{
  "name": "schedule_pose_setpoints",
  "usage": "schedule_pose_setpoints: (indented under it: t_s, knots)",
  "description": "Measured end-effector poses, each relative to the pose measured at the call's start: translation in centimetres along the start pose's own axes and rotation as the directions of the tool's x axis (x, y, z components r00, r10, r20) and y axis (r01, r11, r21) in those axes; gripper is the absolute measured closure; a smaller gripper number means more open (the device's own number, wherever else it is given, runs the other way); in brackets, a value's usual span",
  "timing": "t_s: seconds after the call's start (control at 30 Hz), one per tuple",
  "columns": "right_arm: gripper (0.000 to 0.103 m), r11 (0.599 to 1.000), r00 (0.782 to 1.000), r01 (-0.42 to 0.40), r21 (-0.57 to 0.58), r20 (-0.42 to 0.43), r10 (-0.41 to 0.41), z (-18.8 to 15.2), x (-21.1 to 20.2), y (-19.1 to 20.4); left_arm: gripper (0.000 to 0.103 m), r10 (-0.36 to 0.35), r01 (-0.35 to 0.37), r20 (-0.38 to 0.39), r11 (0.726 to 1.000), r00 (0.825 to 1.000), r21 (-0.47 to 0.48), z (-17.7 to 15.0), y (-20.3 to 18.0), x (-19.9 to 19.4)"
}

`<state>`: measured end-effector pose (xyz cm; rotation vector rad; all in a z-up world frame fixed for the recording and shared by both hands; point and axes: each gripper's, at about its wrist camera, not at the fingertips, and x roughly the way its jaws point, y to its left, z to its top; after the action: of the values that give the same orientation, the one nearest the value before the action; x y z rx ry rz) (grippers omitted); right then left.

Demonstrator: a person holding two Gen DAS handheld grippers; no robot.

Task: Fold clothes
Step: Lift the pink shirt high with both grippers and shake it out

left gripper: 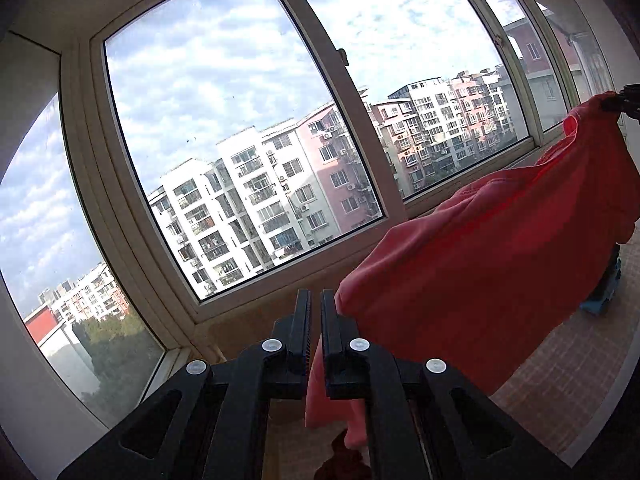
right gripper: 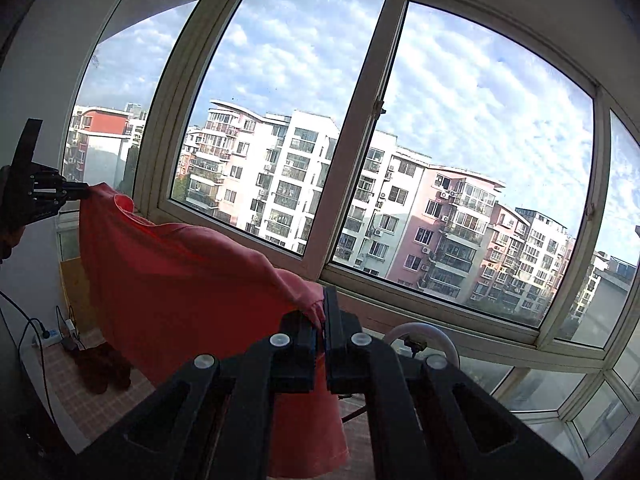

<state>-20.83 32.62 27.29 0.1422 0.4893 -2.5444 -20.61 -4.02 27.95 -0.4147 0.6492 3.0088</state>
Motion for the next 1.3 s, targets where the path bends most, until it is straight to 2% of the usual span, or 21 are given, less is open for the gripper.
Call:
schedule_pose_setpoints:
  t_s: [0.03, 0.13, 0.2, 0.23, 0.3, 0.33, 0.37, 0.4, 0.47, 0.53, 0.6, 0.67, 0.7, 0.8, 0.83, 0.87, 0.97, 1.03, 1.17, 1.23, 1.3]
  knots:
    - [0.101, 1.0, 1.0, 0.01, 0.0, 0.003, -0.01, -0.1, -0.3, -0.3, 0.099, 0.01, -0.01, 0.003, 1.0, 1.0, 0.002, 0.4, 0.1, -0.1]
    - [0.101, 1.0, 1.0, -0.018, 0.017, -0.008, 0.018, -0.3, 0.0, -1.3, 0.099, -0.035, 0.035, -0.006, 0.999, 0.999, -0.041, 1.0, 0.5, 1.0]
    - [0.101, 1.0, 0.999, -0.017, 0.016, -0.041, 0.018, -1.3, 1.8, -1.6, 0.099, -0.064, 0.063, -0.051, 0.998, 0.997, -0.016, 0.1, -1.3, 3.1]
    - [0.101, 1.0, 0.997, -0.018, 0.016, -0.068, 0.019, -2.2, 3.1, -1.7, 0.099, -0.107, 0.107, -0.082, 0.994, 0.991, -0.007, -1.1, -2.6, 4.4]
    - [0.101, 0.999, 0.987, -0.029, 0.018, -0.16, 0.032, -5.3, 6.3, -1.8, 0.099, -0.205, 0.209, -0.174, 0.978, 0.963, 0.002, -4.5, -6.4, 7.5]
    - [0.101, 1.0, 0.975, -0.022, 0.015, -0.22, 0.025, -7.6, 8.1, -1.7, 0.099, -0.252, 0.259, -0.232, 0.966, 0.94, 0.001, -6.6, -8.7, 9.2]
    - [0.101, 1.0, 0.96, -0.018, 0.012, -0.28, 0.02, -10.0, 9.9, -1.7, 0.098, -0.304, 0.315, -0.285, 0.949, 0.909, -0.007, -8.8, -11.1, 10.9]
    - [0.101, 1.0, 0.938, -0.015, 0.02, -0.346, 0.021, -12.8, 11.6, -1.9, 0.098, -0.365, 0.38, -0.332, 0.925, 0.87, -0.021, -11.1, -13.9, 12.4]
    - [0.101, 0.999, 0.88, -0.002, 0.039, -0.474, 0.02, -18.9, 14.9, -2.6, 0.098, -0.473, 0.496, -0.422, 0.866, 0.773, -0.063, -15.6, -20.0, 14.3]
    - [0.101, 0.998, 0.809, 0.033, 0.044, -0.588, -0.001, -25.0, 17.7, -3.7, 0.098, -0.549, 0.583, -0.492, 0.807, 0.676, -0.099, -19.3, -26.6, 15.3]
    - [0.101, 0.995, 0.741, 0.068, 0.069, -0.671, -0.004, -30.2, 19.5, -5.7, 0.098, -0.608, 0.654, -0.531, 0.746, 0.59, -0.127, -22.0, -32.2, 15.3]
    - [0.101, 0.991, 0.694, 0.101, 0.093, -0.72, -0.003, -33.8, 20.4, -8.1, 0.098, -0.679, 0.715, -0.537, 0.674, 0.5, -0.185, -23.7, -36.8, 14.3]
    - [0.101, 0.987, 0.684, 0.121, 0.102, -0.729, -0.009, -34.7, 20.3, -9.4, 0.098, -0.704, 0.733, -0.54, 0.645, 0.462, -0.214, -24.2, -38.8, 13.7]
    - [0.101, 0.975, 0.671, 0.17, 0.142, -0.741, -0.009, -36.5, 20.2, -12.9, 0.098, -0.751, 0.773, -0.545, 0.576, 0.372, -0.266, -24.8, -44.1, 11.5]
    - [0.101, 0.973, 0.671, 0.178, 0.147, -0.742, -0.011, -37.2, 20.1, -13.6, 0.097, -0.76, 0.782, -0.549, 0.558, 0.348, -0.277, -25.0, -45.9, 10.8]
    - [0.101, 0.973, 0.673, 0.181, 0.146, -0.739, -0.014, -38.0, 19.9, -14.0, 0.097, -0.762, 0.782, -0.554, 0.554, 0.337, -0.287, -25.2, -47.6, 10.0]
    - [0.101, 0.98, 0.693, 0.124, 0.159, -0.72, 0.029, -39.2, 19.1, -15.7, 0.077, -0.781, 0.752, -0.55, 0.546, 0.297, -0.37, -26.0, -51.9, 8.4]
    - [0.101, 0.985, 0.697, 0.083, 0.151, -0.716, 0.051, -39.8, 19.1, -16.5, 0.073, -0.801, 0.723, -0.535, 0.535, 0.269, -0.438, -26.4, -54.1, 7.8]
    - [0.101, 0.99, 0.692, -0.012, 0.139, -0.714, 0.108, -40.3, 19.3, -17.3, 0.073, -0.782, 0.672, -0.539, 0.583, 0.312, -0.457, -26.0, -54.7, 8.4]
    - [0.101, 0.991, 0.695, -0.049, 0.126, -0.708, 0.124, -40.1, 19.3, -17.4, 0.062, -0.772, 0.645, -0.541, 0.606, 0.334, -0.466, -25.8, -55.0, 8.7]
    - [0.101, 0.988, 0.7, -0.07, 0.139, -0.699, 0.148, -40.1, 19.3, -17.7, 0.06, -0.761, 0.617, -0.544, 0.627, 0.355, -0.475, -25.6, -55.3, 8.9]
